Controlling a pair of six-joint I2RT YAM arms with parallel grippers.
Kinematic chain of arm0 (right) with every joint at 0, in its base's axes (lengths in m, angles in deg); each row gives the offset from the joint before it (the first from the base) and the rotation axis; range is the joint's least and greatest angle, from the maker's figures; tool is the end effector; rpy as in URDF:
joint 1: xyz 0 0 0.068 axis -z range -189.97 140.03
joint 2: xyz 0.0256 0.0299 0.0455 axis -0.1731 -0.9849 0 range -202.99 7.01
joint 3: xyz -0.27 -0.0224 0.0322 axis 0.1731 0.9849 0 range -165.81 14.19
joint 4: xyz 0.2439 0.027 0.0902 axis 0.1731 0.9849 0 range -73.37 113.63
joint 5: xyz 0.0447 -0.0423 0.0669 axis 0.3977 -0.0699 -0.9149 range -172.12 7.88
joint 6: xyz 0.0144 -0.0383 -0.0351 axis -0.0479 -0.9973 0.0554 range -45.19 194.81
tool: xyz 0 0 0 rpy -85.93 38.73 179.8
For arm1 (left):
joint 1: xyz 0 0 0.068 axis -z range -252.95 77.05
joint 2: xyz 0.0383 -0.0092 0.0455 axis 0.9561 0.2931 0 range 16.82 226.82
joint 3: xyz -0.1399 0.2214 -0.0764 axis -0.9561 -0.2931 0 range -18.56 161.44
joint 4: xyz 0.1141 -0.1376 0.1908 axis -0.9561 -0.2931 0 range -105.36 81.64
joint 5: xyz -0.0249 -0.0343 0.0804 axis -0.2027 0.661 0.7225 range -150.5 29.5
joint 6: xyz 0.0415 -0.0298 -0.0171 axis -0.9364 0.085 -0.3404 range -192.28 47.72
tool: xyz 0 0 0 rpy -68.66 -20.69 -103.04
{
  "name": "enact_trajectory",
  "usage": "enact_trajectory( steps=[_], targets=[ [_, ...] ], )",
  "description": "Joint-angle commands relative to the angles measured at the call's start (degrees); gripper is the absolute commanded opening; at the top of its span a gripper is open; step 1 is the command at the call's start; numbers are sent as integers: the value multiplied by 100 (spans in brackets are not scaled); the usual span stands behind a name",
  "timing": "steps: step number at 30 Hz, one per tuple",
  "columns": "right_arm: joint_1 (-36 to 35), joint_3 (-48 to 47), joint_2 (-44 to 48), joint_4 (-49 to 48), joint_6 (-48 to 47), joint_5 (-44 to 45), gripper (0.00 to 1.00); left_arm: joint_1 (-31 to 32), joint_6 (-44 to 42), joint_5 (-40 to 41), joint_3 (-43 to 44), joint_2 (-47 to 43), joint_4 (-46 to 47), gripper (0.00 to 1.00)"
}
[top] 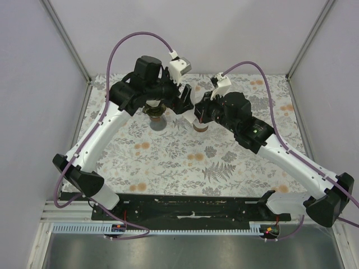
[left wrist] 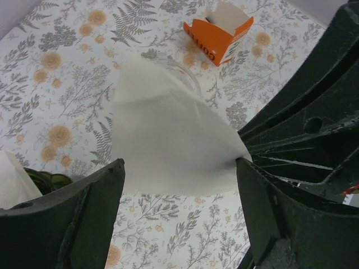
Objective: Place the coffee filter in the dripper
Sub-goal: Place the coffee filter in the coffee dripper.
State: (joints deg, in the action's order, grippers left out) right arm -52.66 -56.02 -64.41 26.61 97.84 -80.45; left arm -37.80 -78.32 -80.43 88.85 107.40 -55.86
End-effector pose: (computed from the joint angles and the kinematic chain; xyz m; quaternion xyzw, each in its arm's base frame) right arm 0.2135 0.1955 0.3973 -0.1228 0.7628 0.3350 0.5393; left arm 0.2646 -0.2013 0.4511 0.3813 0.7710 -0.2681 0.4340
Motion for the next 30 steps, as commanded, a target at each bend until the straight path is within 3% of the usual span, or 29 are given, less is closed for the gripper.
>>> enact_trajectory(
  steps=[1,23,27,30],
  targets=[
    [-55,-343,-65,-374,307,-105,0,70,25,-679,122,-155,137,87],
    [156,-511,-259,-409,738,-615,0,123,-1039,-548,324,-401,-365,91],
    [156,-467,-232,-462,809,-677,0,132,-785,153,201,-252,-58,91],
    [156,-467,-241,-488,835,-738,0,175,-556,541,192,-68,101,84]
  ],
)
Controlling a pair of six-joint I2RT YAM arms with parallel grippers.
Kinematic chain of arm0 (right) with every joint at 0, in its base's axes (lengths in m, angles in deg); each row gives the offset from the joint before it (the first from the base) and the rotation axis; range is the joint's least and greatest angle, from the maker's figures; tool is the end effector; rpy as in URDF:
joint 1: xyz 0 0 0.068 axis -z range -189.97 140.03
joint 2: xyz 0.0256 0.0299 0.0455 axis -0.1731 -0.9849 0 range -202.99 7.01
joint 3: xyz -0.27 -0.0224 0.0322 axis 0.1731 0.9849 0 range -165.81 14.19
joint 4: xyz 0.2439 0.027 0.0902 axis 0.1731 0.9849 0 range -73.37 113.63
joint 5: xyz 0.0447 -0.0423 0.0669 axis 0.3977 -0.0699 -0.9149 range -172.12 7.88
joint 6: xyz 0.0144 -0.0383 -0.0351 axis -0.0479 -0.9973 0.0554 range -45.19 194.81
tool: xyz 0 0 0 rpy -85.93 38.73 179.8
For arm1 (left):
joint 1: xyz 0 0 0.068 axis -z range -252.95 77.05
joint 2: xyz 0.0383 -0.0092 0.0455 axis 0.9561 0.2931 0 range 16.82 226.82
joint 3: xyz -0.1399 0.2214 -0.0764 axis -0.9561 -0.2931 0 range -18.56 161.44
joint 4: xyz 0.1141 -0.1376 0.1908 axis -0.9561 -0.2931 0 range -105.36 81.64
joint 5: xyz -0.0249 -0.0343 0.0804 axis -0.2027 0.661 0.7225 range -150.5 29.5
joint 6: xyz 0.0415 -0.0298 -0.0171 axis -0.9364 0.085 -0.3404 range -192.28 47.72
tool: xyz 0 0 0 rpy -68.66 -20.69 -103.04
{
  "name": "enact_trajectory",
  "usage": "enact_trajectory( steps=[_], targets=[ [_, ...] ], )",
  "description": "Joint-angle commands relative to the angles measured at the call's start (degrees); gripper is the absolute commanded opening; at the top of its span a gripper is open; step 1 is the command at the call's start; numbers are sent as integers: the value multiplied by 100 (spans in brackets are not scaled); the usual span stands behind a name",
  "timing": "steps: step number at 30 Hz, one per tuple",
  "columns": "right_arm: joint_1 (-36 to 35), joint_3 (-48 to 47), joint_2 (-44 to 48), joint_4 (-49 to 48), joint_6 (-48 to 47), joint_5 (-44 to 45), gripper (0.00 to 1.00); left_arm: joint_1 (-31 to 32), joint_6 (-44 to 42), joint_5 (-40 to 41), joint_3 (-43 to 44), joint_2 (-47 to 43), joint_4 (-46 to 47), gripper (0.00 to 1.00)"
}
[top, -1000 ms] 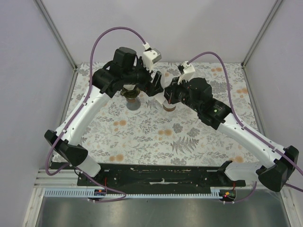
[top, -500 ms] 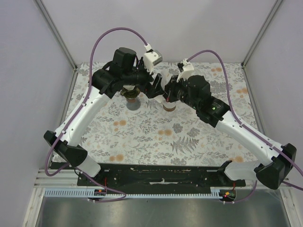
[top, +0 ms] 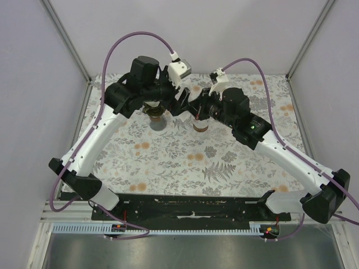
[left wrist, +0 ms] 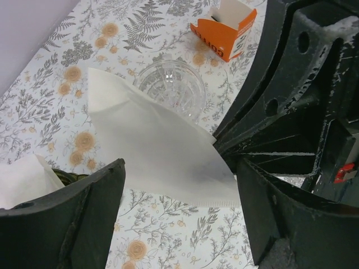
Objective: Place the coffee filter in the dripper
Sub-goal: Place the coffee filter in the coffee dripper.
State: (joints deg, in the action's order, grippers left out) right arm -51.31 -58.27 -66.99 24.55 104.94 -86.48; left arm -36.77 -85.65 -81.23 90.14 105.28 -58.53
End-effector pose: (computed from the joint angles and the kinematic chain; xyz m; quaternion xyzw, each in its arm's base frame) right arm 0.2247 0.2013 0.4027 -0.0990 0.7564 0.4008 0.5074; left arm 0.2467 -0.1962 0.4649 0.4387 0.7354 -0.2501 0.4518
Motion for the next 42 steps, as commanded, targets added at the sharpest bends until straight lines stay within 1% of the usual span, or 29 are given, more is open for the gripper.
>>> enact_trajectory(
  steps=[1,3,4,6,9,12,16,20,23,25,26,28,29,30,31,34,36,37,42],
  targets=[
    [12,-242,-1,-283,125,-170,0,108,211,780,80,206,403,80],
    [30,-242,25,-274,125,-179,0,143,238,1061,98,250,429,71],
    [21,-233,34,-265,90,-144,0,143,238,1228,81,250,429,64],
    [21,-181,104,-230,28,-48,0,143,229,1570,63,198,464,55],
    [21,-145,166,-177,-121,172,0,143,194,1818,19,136,500,52],
    [-40,-171,140,-159,-279,304,0,143,211,1827,-16,136,517,47],
    [-181,-390,-18,-54,-595,305,0,143,299,1573,19,250,544,47],
    [-243,-496,-63,34,-806,269,0,135,413,1055,28,355,465,56],
    [-243,-453,8,42,-956,321,0,-5,589,616,-25,382,456,55],
    [-251,-426,69,34,-1044,366,0,-172,729,264,-51,373,456,46],
    [-252,-417,78,51,-1062,392,0,-243,791,89,-51,373,456,38],
    [-234,-382,122,51,-1097,401,0,-331,870,-150,-60,338,456,17],
    [-225,-356,122,51,-1106,575,0,-349,879,-168,-69,312,464,4],
    [-216,-330,148,43,-1106,655,0,-358,871,-116,-95,268,499,2],
    [-199,-295,157,51,-1097,751,0,-358,871,-11,-130,198,561,2],
    [-59,-102,227,-18,-913,954,0,-358,696,831,-201,5,675,2],
    [55,109,245,-377,-676,833,0,-349,485,1359,-235,-75,745,2],
    [82,145,202,-518,-640,745,0,-349,397,1500,-253,-93,781,2],
    [82,-206,-194,-625,-561,288,0,-340,326,1379,-315,-198,825,2]
  ],
)
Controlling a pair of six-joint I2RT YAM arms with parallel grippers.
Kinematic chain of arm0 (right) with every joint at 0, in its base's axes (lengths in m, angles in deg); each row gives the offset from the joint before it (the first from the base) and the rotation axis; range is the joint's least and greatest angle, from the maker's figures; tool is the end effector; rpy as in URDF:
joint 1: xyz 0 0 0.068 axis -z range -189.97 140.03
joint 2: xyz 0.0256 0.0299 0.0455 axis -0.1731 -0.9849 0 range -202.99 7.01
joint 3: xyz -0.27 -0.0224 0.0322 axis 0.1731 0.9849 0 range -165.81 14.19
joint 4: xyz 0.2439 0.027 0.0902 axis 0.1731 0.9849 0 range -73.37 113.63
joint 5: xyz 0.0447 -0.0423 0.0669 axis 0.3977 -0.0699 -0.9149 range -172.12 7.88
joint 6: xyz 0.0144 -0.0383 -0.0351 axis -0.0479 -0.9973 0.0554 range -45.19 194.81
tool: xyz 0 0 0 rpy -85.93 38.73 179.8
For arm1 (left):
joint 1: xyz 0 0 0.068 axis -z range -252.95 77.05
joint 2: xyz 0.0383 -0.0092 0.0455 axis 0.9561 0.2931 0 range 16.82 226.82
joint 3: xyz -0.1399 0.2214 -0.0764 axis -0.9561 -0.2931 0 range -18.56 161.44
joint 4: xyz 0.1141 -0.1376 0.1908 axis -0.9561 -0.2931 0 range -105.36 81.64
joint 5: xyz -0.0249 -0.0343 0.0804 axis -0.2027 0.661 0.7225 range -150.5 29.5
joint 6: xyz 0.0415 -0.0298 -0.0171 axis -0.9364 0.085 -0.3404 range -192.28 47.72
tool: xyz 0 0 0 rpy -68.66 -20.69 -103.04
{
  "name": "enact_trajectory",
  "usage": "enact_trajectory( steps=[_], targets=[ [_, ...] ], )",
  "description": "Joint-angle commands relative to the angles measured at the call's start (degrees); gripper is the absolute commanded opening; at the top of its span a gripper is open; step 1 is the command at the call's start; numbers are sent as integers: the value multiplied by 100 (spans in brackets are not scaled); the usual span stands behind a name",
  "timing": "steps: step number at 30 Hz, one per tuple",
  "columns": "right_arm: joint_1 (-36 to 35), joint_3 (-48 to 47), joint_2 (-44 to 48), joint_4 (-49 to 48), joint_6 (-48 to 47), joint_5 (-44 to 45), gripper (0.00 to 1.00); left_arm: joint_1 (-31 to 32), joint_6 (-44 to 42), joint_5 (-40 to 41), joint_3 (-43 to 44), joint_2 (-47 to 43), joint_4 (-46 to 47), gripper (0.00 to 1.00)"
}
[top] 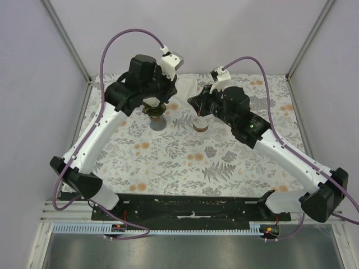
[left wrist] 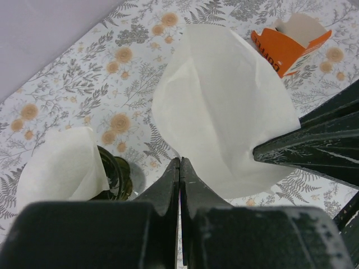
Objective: Place the coffee filter in the dripper
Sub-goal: Place the coffee filter in the coffee dripper.
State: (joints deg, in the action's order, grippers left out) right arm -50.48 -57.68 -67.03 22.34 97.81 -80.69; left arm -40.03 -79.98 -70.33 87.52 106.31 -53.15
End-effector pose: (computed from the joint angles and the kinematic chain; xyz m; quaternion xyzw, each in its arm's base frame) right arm 0.2310 0.1961 0.4030 -0.1067 0.7464 0.3377 0.5635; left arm 0.2748 -0.1853 0.4534 0.3381 0.7865 -0.1835 0.4833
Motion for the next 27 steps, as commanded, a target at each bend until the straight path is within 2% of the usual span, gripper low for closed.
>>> enact_trajectory(
  steps=[1,2,5,8,12,17,21,23,25,26,27],
  targets=[
    [-1,-283,-216,-422,152,-293,0,-14,-266,279,-61,-327,287,2],
    [8,-292,-225,-440,152,-284,2,-6,-301,288,-79,-336,278,2],
    [8,-309,-225,-527,117,-179,25,29,-389,341,-123,-371,278,2],
    [43,-449,-347,-528,99,24,38,152,-547,306,-158,-380,252,2],
    [192,-643,-594,-519,353,-90,45,442,-811,481,-167,-371,191,2],
    [316,-591,-743,-484,722,-126,47,583,-864,797,-79,-362,182,2],
    [404,-564,-857,-493,881,-275,42,662,-856,930,26,-336,155,2],
    [447,-582,-893,-493,899,-292,25,662,-829,956,53,-354,155,2],
    [535,-538,-884,-493,925,-284,5,662,-820,1306,44,-380,173,2],
    [588,-494,-849,-492,934,-249,0,662,-812,1508,35,-389,199,2],
    [606,-450,-805,-501,908,-196,0,654,-838,1684,27,-397,252,2]
  ],
)
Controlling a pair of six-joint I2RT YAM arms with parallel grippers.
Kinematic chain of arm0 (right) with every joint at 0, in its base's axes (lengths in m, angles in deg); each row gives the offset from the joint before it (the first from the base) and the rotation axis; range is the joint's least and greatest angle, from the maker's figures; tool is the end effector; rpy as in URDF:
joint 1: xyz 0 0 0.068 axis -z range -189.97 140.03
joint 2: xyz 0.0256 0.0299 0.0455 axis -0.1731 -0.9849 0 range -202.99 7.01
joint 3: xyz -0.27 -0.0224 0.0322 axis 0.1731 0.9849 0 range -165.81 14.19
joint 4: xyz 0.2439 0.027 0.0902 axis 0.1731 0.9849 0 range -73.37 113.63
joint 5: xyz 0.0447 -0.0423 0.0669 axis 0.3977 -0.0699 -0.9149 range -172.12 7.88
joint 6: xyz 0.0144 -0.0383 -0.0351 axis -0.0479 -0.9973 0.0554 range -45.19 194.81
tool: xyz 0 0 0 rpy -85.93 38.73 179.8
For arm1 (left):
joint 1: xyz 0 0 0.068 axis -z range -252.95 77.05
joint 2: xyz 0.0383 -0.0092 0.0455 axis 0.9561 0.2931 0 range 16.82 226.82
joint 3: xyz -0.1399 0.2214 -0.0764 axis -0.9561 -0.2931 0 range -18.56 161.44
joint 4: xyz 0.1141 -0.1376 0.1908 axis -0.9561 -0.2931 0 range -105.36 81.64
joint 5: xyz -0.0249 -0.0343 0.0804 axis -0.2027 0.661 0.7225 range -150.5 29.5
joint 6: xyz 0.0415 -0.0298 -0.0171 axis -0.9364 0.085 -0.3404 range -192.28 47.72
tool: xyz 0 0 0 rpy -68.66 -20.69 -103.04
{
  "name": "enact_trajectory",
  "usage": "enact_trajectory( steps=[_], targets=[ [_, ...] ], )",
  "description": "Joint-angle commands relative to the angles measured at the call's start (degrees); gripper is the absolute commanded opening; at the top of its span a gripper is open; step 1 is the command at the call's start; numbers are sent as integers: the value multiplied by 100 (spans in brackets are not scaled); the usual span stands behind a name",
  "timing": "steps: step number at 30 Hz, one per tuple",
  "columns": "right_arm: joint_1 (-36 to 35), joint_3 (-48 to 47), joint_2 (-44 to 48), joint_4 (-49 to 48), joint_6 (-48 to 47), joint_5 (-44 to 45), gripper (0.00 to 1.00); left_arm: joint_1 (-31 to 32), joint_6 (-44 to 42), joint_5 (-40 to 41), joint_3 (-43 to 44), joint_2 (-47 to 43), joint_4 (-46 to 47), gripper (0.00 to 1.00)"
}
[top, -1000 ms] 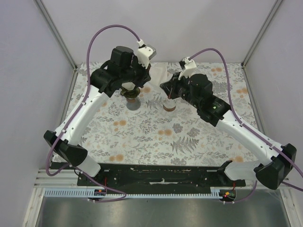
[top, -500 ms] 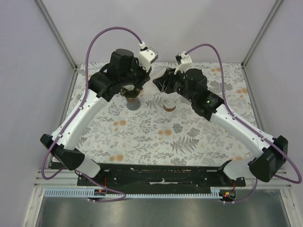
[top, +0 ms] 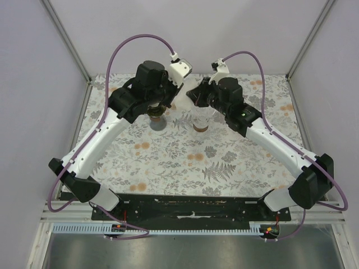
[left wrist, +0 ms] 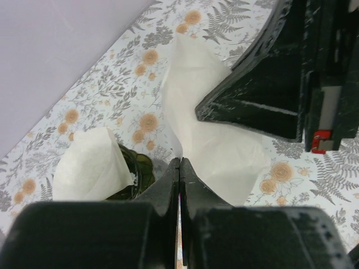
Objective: Place the coffee filter in the dripper
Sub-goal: Place the coffee filter in the coffee dripper.
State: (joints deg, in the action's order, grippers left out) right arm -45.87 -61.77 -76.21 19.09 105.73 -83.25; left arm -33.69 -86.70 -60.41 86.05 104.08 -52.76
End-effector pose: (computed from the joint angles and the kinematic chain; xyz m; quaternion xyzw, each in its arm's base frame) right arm 0.2810 0.2043 0.3858 -0.0396 0.7634 0.3613 0.5340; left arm 0.2485 -0.2031 0.4577 0.3848 0.7611 -0.1117 0.5100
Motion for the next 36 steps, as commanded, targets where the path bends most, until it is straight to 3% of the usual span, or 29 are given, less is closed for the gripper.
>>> enact_trajectory(
  steps=[1,4,9,12,14,16,17,19,20,24,28,32,36],
  targets=[
    [145,-24,157,-184,47,77,0,20,-202,832,164,-183,247,2],
    [119,-146,122,-193,-15,-27,0,28,-342,572,190,-70,213,2],
    [-198,-542,16,70,-349,-2,0,37,-264,17,182,141,204,44],
    [-268,-560,104,140,-463,42,0,28,-185,-115,252,194,213,55],
    [-347,-630,139,246,-674,77,0,20,-141,112,313,212,248,57],
    [-383,-692,157,369,-771,77,0,20,-132,367,349,256,274,52],
    [-391,-683,166,413,-806,251,0,20,-149,516,349,256,292,41],
    [-348,-569,244,422,-903,463,0,20,-158,841,288,239,353,7],
    [-304,-508,288,422,-938,595,0,20,-167,991,252,204,379,2],
    [-14,-253,438,413,-1044,929,0,20,-299,1562,77,28,546,2],
    [57,-235,412,300,-1009,782,0,20,-229,1485,164,1,521,2],
    [4,-358,245,132,-930,202,24,28,-36,827,269,71,406,2],
    [-5,-384,78,-35,-675,-256,36,37,114,536,331,133,353,2]
  ],
)
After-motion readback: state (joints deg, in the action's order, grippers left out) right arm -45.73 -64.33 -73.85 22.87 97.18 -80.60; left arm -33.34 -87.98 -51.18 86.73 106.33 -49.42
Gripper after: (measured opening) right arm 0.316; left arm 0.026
